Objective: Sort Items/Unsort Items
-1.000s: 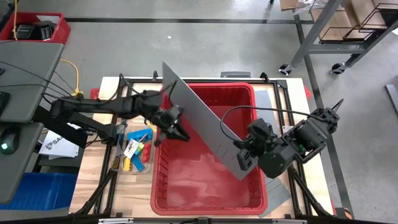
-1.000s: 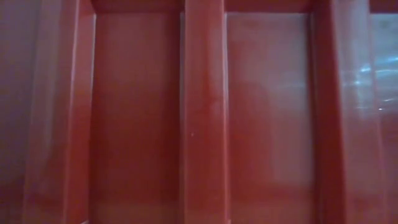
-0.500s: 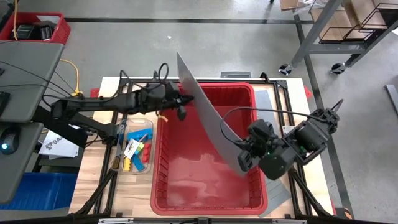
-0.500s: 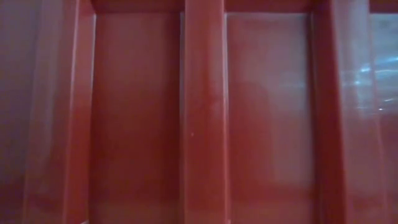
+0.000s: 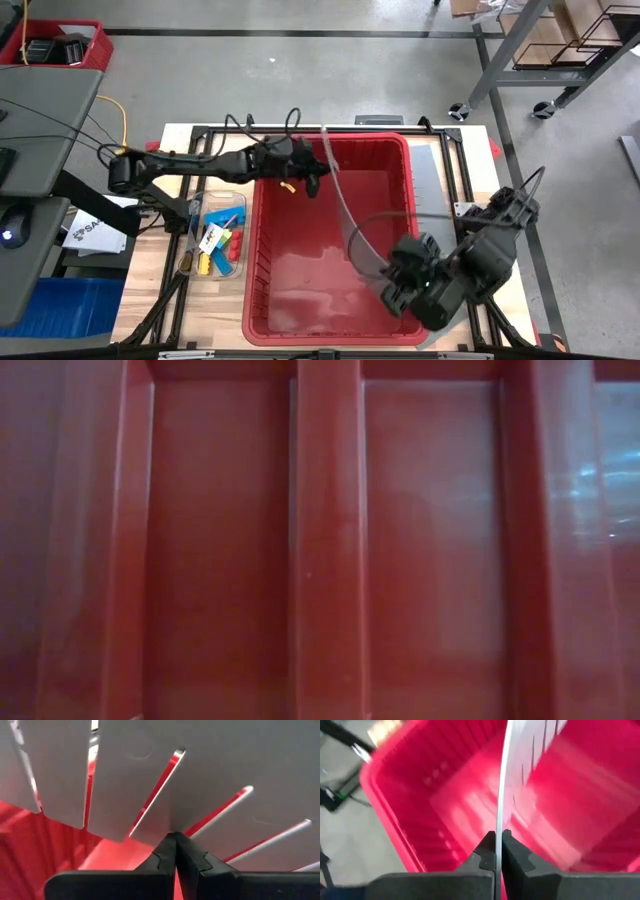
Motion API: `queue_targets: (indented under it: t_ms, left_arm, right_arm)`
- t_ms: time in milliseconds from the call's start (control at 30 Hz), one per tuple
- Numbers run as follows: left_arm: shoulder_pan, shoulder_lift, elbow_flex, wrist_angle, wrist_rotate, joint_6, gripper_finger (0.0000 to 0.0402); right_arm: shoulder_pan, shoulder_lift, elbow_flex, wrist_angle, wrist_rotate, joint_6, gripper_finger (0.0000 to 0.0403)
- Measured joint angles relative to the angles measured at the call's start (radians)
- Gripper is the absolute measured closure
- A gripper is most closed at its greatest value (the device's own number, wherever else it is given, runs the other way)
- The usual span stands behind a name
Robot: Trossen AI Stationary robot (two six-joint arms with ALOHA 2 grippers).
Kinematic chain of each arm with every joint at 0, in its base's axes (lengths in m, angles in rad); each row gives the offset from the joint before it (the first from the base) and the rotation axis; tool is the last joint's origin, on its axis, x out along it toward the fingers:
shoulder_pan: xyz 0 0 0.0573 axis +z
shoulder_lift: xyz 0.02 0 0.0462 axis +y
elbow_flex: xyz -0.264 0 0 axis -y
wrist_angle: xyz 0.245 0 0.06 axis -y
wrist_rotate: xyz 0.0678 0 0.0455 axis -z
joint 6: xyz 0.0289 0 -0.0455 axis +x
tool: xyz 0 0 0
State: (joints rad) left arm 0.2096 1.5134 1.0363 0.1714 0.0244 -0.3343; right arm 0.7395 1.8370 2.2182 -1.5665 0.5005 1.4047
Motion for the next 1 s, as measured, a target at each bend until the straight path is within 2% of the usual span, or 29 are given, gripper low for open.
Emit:
queue_targets:
  t_ms: [200,367,600,733,1000]
  left_arm:
    - [-0.005,0.0,0.0,0.019,0.004,0.003,0.0401]
    - [0.007,-0.003,0.002,0.029,0.031,0.003,0.0401]
    - [-0.005,0.019,0.031,0.039,0.086,-0.004,0.0401]
    - [-0.026,0.094,0.091,0.044,0.126,0.004,0.0401]
    - [-0.071,0.225,0.206,0.032,0.122,0.004,0.0401]
  right_arm:
    - [0.007,0.0,-0.069,0.001,-0.021,0.182,0.0403]
    - [0.006,0.0,-0.074,0.01,-0.005,0.254,0.0403]
    - [0.005,-0.001,-0.044,0.087,-0.07,0.255,0.0403]
    - [0.007,-0.001,0.009,0.078,-0.086,0.237,0.0403]
    - [0.007,-0.005,0.066,-0.005,-0.109,0.217,0.0403]
